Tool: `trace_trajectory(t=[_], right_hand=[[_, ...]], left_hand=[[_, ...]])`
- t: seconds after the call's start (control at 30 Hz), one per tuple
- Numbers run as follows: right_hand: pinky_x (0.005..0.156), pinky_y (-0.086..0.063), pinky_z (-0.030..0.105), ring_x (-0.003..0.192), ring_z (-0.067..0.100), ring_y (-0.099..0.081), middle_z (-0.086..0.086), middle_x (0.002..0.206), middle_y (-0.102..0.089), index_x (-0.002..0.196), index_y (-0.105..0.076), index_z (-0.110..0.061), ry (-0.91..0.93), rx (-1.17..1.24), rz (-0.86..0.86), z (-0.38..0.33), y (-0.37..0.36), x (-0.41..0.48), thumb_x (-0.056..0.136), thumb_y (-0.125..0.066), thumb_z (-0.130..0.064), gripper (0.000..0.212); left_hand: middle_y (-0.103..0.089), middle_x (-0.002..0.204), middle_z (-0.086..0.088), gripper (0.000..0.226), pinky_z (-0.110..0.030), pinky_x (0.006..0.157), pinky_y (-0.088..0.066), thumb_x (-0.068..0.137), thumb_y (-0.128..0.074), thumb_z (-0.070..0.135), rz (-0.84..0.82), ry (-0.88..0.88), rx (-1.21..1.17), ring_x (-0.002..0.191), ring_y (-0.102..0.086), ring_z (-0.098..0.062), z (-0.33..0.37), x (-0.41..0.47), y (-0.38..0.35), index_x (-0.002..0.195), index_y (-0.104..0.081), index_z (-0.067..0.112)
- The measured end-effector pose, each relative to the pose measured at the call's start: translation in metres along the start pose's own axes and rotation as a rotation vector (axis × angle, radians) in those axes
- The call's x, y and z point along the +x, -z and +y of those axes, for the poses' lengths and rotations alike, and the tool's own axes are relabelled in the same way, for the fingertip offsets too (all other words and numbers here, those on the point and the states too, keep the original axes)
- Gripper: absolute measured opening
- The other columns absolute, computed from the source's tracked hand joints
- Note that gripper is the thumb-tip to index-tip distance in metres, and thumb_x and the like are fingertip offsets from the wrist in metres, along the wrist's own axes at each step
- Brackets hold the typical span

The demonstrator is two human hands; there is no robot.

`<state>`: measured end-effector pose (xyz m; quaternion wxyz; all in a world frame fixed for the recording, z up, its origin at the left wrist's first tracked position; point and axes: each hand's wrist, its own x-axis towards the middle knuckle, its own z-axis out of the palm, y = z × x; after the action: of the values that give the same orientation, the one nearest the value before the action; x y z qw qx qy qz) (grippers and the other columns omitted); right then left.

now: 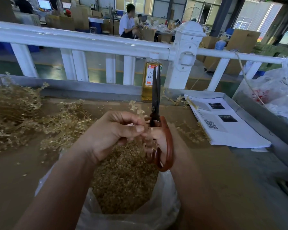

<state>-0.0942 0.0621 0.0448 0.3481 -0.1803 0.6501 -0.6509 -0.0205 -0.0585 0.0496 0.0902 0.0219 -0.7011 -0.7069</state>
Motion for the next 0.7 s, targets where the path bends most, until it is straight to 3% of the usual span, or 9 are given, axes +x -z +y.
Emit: trace_trajectory(t=[0.07, 0.17, 0.23, 0.33, 0.47, 0.53, 0.6, 0.7], right_hand=[[0.038, -0.036, 0.013, 0.035, 0.003, -0.049, -0.004, 0.046, -0.057, 0.065, -0.063, -0.012, 0.042, -0.054, 0.002, 0.002, -0.002, -0.003, 0.082, -0.061, -0.002, 0.019], [0.037, -0.036, 0.015, 0.035, 0.005, -0.049, -0.004, 0.044, -0.056, 0.067, -0.068, -0.013, 0.037, 0.083, 0.065, 0.003, -0.006, -0.004, 0.077, -0.068, -0.004, 0.013], [0.035, -0.034, 0.017, 0.032, 0.006, -0.044, -0.002, 0.043, -0.051, 0.08, -0.059, -0.005, 0.007, 0.153, 0.157, 0.002, -0.006, -0.002, 0.076, -0.068, 0.0, 0.011], [0.035, -0.032, 0.018, 0.031, 0.009, -0.043, 0.006, 0.055, -0.052, 0.074, -0.053, -0.009, 0.008, 0.125, 0.279, -0.001, -0.004, 0.002, 0.08, -0.06, 0.005, 0.017], [0.053, -0.045, 0.029, 0.051, 0.015, -0.058, 0.003, 0.06, -0.064, 0.048, -0.063, -0.023, 0.132, 0.205, 0.206, 0.002, 0.0, 0.001, 0.083, -0.066, -0.012, 0.036], [0.053, -0.046, 0.029, 0.049, 0.011, -0.059, -0.003, 0.056, -0.063, 0.056, -0.063, -0.023, 0.188, 0.123, 0.185, 0.003, -0.001, -0.001, 0.079, -0.071, -0.015, 0.026], [0.053, -0.046, 0.025, 0.052, 0.009, -0.06, -0.006, 0.057, -0.062, 0.069, -0.056, -0.017, 0.224, 0.023, 0.242, 0.003, -0.001, 0.0, 0.075, -0.074, -0.011, 0.021], [0.058, -0.047, 0.022, 0.061, 0.011, -0.063, 0.004, 0.074, -0.066, 0.073, -0.051, -0.016, 0.242, -0.054, 0.278, 0.002, -0.002, 0.0, 0.075, -0.074, -0.009, 0.025]], left_hand=[[-0.067, 0.061, -0.003, 0.008, -0.013, 0.039, -0.03, 0.061, -0.066, 0.016, 0.012, 0.004, 0.005, 0.045, -0.043, -0.004, 0.0, 0.001, 0.001, 0.062, -0.073, 0.018], [-0.067, 0.061, -0.003, 0.008, -0.014, 0.042, -0.034, 0.063, -0.064, 0.015, 0.058, -0.032, -0.013, 0.05, -0.048, -0.007, 0.001, 0.001, -0.001, 0.061, -0.072, 0.018], [-0.064, 0.06, -0.004, 0.013, -0.015, 0.043, -0.035, 0.068, -0.063, 0.009, 0.108, -0.039, -0.036, 0.051, -0.048, -0.009, 0.001, 0.002, -0.002, 0.06, -0.071, 0.017], [-0.055, 0.06, -0.007, 0.02, -0.017, 0.043, -0.036, 0.077, -0.061, -0.003, 0.206, -0.016, 0.006, 0.046, -0.04, -0.008, -0.002, 0.004, -0.002, 0.065, -0.068, 0.011], [-0.056, 0.06, -0.008, 0.01, -0.017, 0.041, -0.035, 0.081, -0.06, -0.004, 0.203, 0.002, 0.099, 0.042, -0.039, -0.006, -0.004, 0.004, -0.001, 0.075, -0.065, 0.0], [-0.061, 0.059, -0.003, 0.006, -0.015, 0.04, -0.036, 0.082, -0.06, -0.004, 0.192, 0.0, 0.131, 0.041, -0.041, -0.003, -0.005, 0.005, -0.001, 0.079, -0.064, -0.002], [-0.062, 0.055, 0.004, 0.008, -0.015, 0.041, -0.037, 0.082, -0.061, -0.001, 0.183, -0.005, 0.177, 0.043, -0.044, -0.002, -0.007, 0.006, 0.0, 0.079, -0.065, 0.005], [-0.064, 0.06, 0.002, 0.017, -0.021, 0.046, -0.04, 0.083, -0.064, 0.005, 0.204, 0.009, 0.223, 0.053, -0.051, -0.01, -0.011, 0.008, 0.003, 0.083, -0.06, 0.021]])
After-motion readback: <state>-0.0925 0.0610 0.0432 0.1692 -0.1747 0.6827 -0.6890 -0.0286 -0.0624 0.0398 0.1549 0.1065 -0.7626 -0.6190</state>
